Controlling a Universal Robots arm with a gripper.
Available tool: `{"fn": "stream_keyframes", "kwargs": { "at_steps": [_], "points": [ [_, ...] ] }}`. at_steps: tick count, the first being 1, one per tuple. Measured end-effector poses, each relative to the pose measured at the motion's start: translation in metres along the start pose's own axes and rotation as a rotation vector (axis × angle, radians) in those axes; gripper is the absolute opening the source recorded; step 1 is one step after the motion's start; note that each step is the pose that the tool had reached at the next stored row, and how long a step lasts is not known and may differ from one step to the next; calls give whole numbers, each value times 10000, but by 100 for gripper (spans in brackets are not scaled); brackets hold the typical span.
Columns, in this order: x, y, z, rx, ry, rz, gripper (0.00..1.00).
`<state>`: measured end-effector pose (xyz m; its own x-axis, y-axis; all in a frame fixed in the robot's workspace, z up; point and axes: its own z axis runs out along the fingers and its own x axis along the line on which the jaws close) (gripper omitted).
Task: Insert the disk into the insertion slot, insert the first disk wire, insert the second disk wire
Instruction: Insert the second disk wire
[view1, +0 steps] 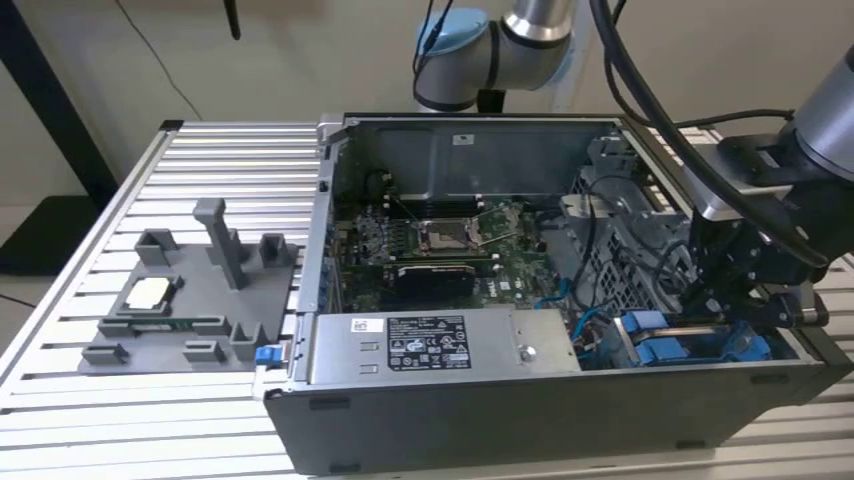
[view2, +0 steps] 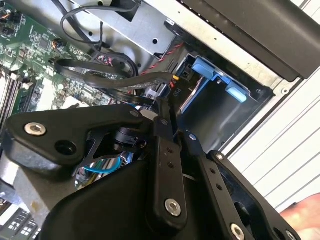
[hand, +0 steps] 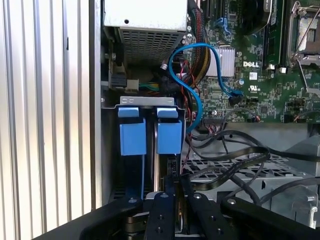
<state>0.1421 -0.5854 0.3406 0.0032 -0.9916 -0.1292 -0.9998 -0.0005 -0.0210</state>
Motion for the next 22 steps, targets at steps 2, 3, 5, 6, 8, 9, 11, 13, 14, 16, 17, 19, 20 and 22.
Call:
{"fn": "stream_keyframes", "kwargs": {
  "at_steps": [2,3,5,6,8,9,11,13,14,16,17,19,20,22],
  "points": [
    [0,1,3,3,-1,0,16],
    [0,2,4,5,1,0,16],
    [0,3,10,8,4,1,16],
    [2,3,18,10,5,2,16],
    [5,4,37,14,11,5,16],
    [5,5,45,15,11,7,16],
    [7,6,61,18,-14,9,18],
    [7,6,55,16,-46,9,24],
    [6,6,52,16,-85,10,24],
    [2,5,21,15,-153,13,24],
    [-1,5,-2,15,-174,13,24],
    [-7,4,-47,13,-221,15,24],
    [-10,4,-73,13,-239,15,24],
    [-14,3,-112,11,-268,16,24]
  ]
}}
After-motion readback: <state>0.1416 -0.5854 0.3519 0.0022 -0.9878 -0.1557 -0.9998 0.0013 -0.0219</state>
